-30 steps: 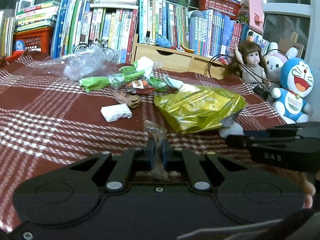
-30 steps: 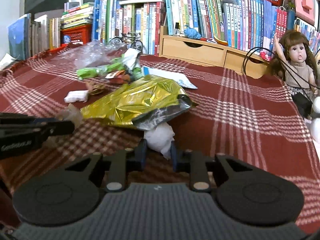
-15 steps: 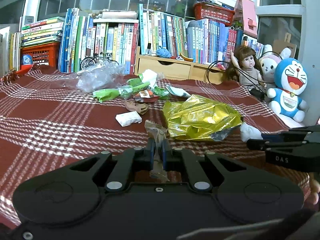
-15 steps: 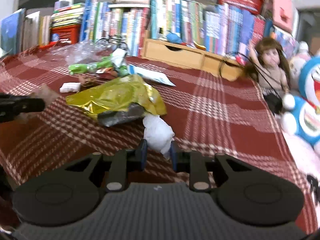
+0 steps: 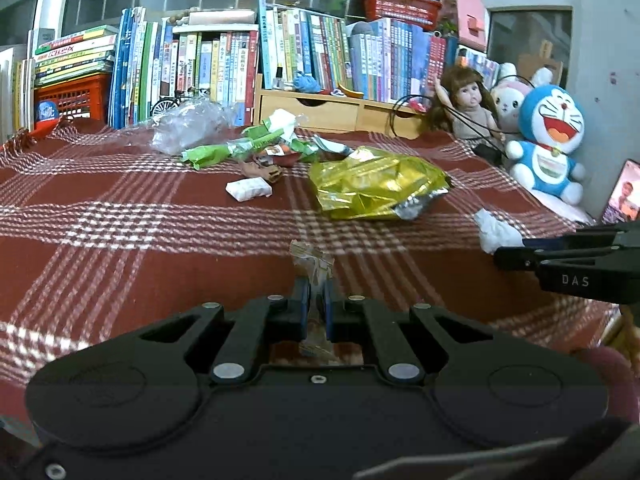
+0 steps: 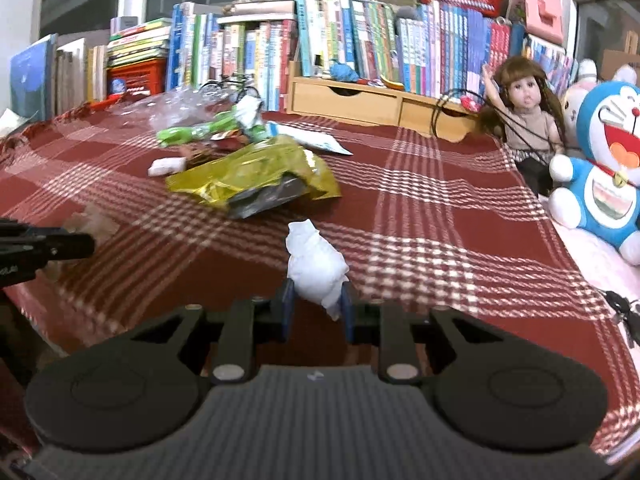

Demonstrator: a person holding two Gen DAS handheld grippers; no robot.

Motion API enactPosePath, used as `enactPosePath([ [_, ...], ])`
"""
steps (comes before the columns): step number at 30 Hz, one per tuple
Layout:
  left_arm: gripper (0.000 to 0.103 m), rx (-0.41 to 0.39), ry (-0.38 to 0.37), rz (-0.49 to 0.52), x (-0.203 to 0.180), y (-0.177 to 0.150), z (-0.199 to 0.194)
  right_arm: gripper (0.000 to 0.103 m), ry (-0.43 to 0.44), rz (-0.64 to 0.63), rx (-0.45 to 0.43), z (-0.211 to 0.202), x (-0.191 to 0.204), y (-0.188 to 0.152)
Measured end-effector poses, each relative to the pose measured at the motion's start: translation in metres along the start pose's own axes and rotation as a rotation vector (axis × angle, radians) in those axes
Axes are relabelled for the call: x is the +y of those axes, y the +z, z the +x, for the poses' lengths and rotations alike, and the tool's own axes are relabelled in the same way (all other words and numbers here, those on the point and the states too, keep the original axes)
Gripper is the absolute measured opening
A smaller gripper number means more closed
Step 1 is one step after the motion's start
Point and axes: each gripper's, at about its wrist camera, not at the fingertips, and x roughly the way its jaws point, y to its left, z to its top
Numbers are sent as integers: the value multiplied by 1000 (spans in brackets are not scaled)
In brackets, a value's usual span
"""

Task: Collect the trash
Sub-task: 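Grasp a clear plastic wrapper with the left tool while the right tool grasps white tissue, then carry the wrapper and tissue down to the bin and open both tools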

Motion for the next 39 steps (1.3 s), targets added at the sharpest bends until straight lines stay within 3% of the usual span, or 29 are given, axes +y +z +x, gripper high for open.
enactPosePath([
  [11,7,27,-6,8,-2,-26,-41,29,100,-25,17,-36,35,-22],
  [19,7,127,-14,12,-2,-58,-58,29,222,-67,100,-51,62,-47],
  [24,7,255,19,-20,2,-78,-45,29,266,-128,170,-41,81,-68],
  [31,8,375,24,-44,6,-100,-26,31,350,-151,284,-24,92,-93],
  [36,8,560,50,-141,14,-129,5,31,337,-159,365,-8,100,-116],
  [39,8,596,56,-168,15,-140,12,31,336,-143,405,-1,103,-126],
])
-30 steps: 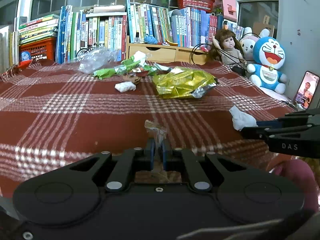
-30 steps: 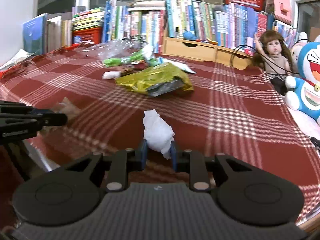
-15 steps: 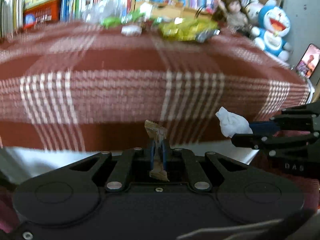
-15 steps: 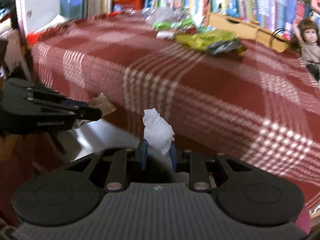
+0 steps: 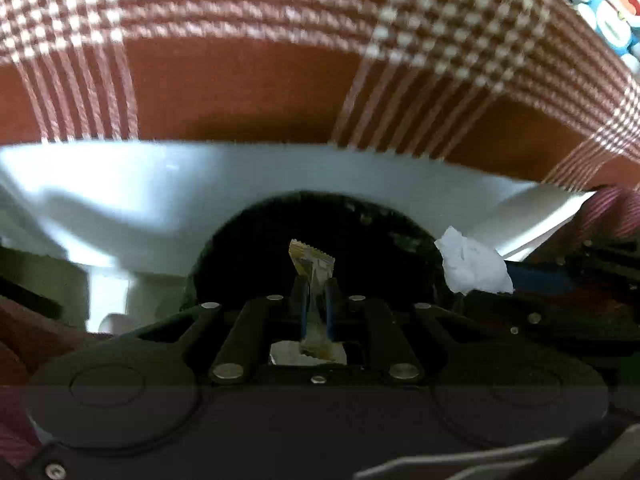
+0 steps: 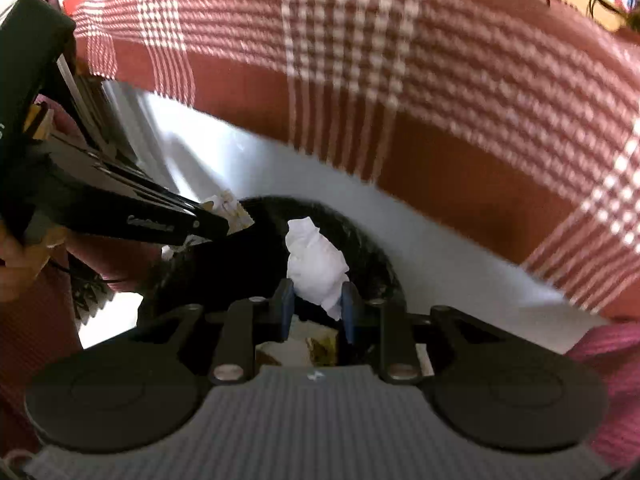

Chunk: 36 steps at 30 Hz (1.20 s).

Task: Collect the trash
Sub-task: 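Carry the wrapper and tissue down to the bin and open both tools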

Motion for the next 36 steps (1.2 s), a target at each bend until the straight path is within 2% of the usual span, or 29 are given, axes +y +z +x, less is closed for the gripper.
enactPosePath([
  [5,8,14,15,26,-1,-3,5,31,18,26,26,9,0,-6],
  [14,9,51,27,3,-3,-5,20,32,45,63,62,23,-3,-8],
  [33,13,74,31,-6,-4,0,25,41,61,84,81,30,-7,-8],
  [34,18,75,33,-8,-4,0,26,48,62,85,81,30,-7,-8],
  [35,22,78,36,-10,-4,0,26,51,62,85,80,30,-7,-9],
  [36,31,84,42,-14,-4,1,26,53,64,86,77,30,-7,-9],
])
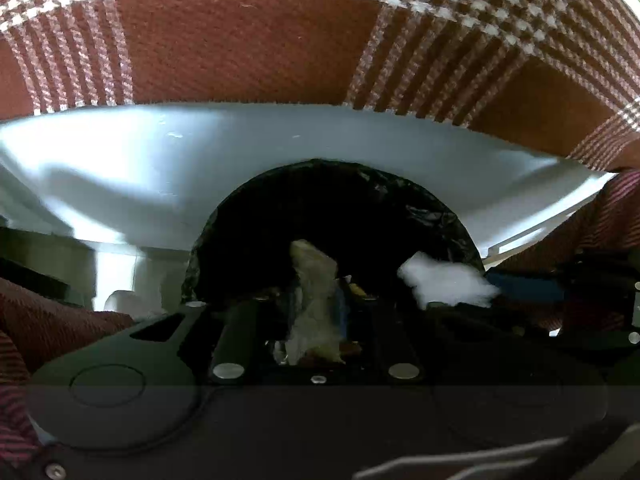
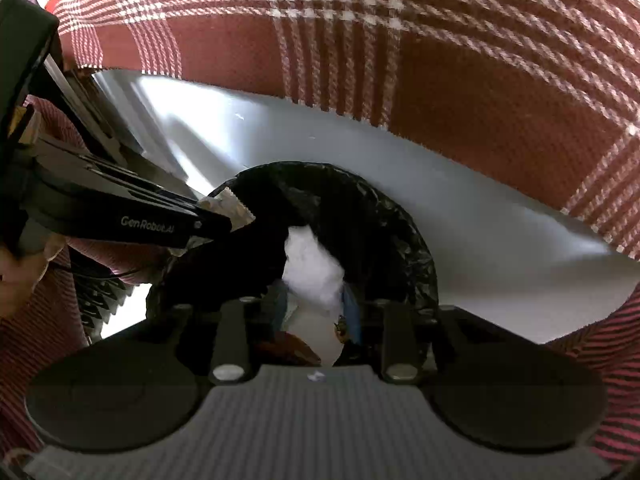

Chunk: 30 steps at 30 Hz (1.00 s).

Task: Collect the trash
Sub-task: 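Carry the wrapper and tissue down to the bin and open both tools, then raise both tools back over the table toward the white packet and gold bag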

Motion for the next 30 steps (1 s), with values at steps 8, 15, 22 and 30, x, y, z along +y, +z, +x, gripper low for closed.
enactPosePath([
  [8,55,-16,19,2,-1,3,-8,70,5,13,-8,-3,-1,0],
  [15,70,-72,8,6,3,13,-34,76,-14,3,-66,-19,-2,8],
  [22,73,-207,-14,87,-1,32,-93,82,21,-6,-219,-67,-3,38],
  [30,80,-445,-41,164,-7,65,-165,89,4,-61,-429,-127,-14,75],
])
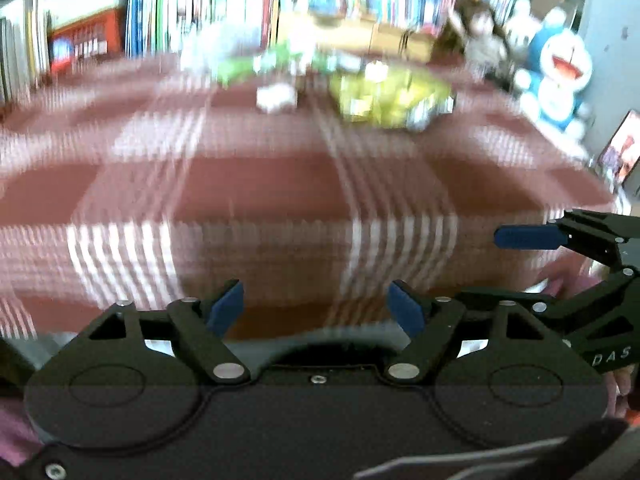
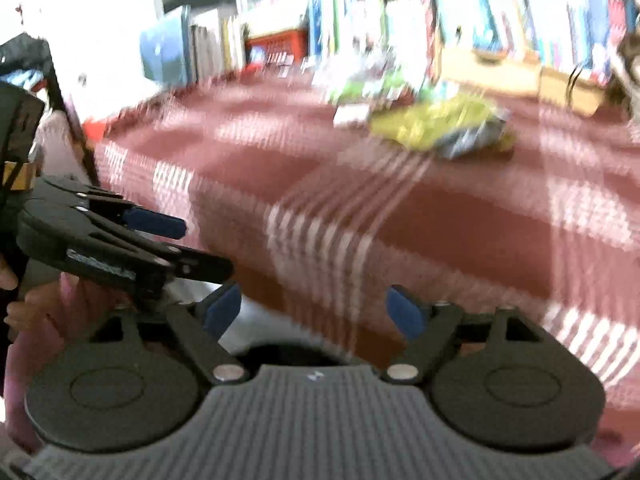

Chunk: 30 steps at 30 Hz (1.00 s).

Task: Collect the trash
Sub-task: 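Raise both tools back over the table toward the white packet and gold bag, then grasp the white paper packet with the left tool while the right tool grasps the gold foil bag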

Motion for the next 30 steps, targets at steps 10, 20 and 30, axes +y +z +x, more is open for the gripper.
enactPosePath([
  [10,82,-148,62,-44,23,77,34,103,-211,33,-195,2,-43,49],
  [20,82,-147,51,-158,49,127,109,103,-252,147,-181,53,-85,84],
  [30,77,-112,108,-93,38,155,178,103,-217,276,-122,100,-121,102],
])
